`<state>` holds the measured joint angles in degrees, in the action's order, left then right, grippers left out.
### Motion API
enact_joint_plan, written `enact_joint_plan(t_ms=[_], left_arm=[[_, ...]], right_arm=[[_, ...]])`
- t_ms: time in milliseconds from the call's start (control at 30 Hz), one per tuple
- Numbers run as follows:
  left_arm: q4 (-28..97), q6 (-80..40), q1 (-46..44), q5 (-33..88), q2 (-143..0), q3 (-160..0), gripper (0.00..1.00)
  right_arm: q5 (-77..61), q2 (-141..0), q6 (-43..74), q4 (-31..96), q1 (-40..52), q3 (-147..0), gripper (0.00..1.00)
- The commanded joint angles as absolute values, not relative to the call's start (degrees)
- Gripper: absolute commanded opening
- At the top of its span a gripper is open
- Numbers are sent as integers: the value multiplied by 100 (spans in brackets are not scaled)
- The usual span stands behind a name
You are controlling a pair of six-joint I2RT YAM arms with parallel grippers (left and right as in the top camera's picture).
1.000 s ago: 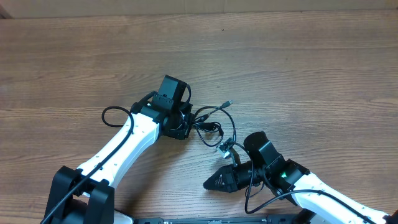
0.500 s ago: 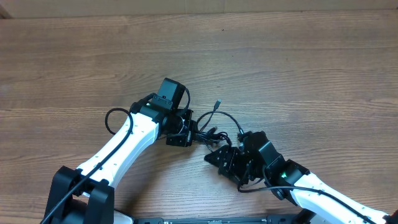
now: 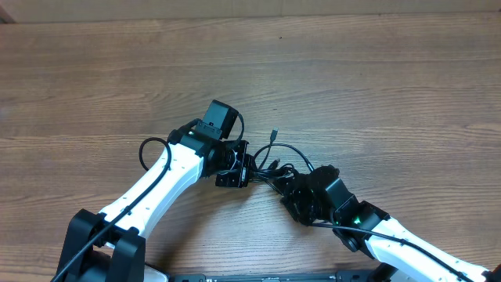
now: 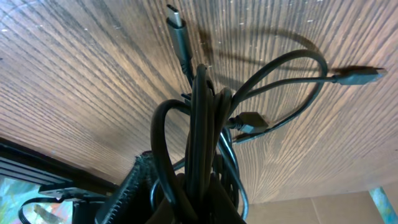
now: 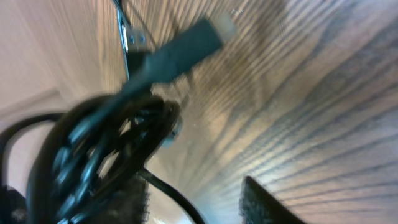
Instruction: Untangle cables
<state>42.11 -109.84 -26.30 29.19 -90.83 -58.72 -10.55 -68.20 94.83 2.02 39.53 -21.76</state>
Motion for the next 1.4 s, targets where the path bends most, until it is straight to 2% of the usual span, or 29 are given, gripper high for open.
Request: enact_joint_plan(t_ms=[0, 67, 133, 233, 467, 733, 867, 1000, 1200, 1367], left_arm=[[4268, -11080, -2735, 3116, -9065, -5885, 5], [4265, -11080, -2751, 3116, -9065, -5887, 5], [4265, -11080, -2753, 3116, -9065, -5887, 5], [4263, -11080, -2753, 3116, -9065, -5885, 6], [4178, -11080, -2733, 2646, -9065, -5885, 7], [2963, -11124, -2674, 1599, -9065, -5885, 10], [2303, -10954, -2482, 1393, -9065, -5887, 11], [1848, -10248, -2187, 1398, -9065, -5887, 9], [2016, -9535, -1876, 1109, -9065, -5887, 7], [2388, -9487, -1643, 840, -9065, -5887, 6]], right_arm=[[-731, -6827, 9771, 154, 3957, -2182, 29], [-799, -6827, 9743, 165, 3957, -2182, 14], [-913, -6829, 9699, 187, 3957, -2182, 4], [-1138, -6829, 9216, 198, 3957, -2182, 4], [-2064, -6827, 7168, 196, 3957, -2182, 4], [-4219, -6827, 4558, 331, 3957, -2182, 4], [-4368, -6827, 4292, 757, 3957, -2180, 4], [-4368, -6827, 3983, 1146, 3957, -2180, 4], [-4399, -6827, 3642, 1398, 3957, -2180, 4], [-4202, -6827, 3614, 1647, 3957, -2180, 4]])
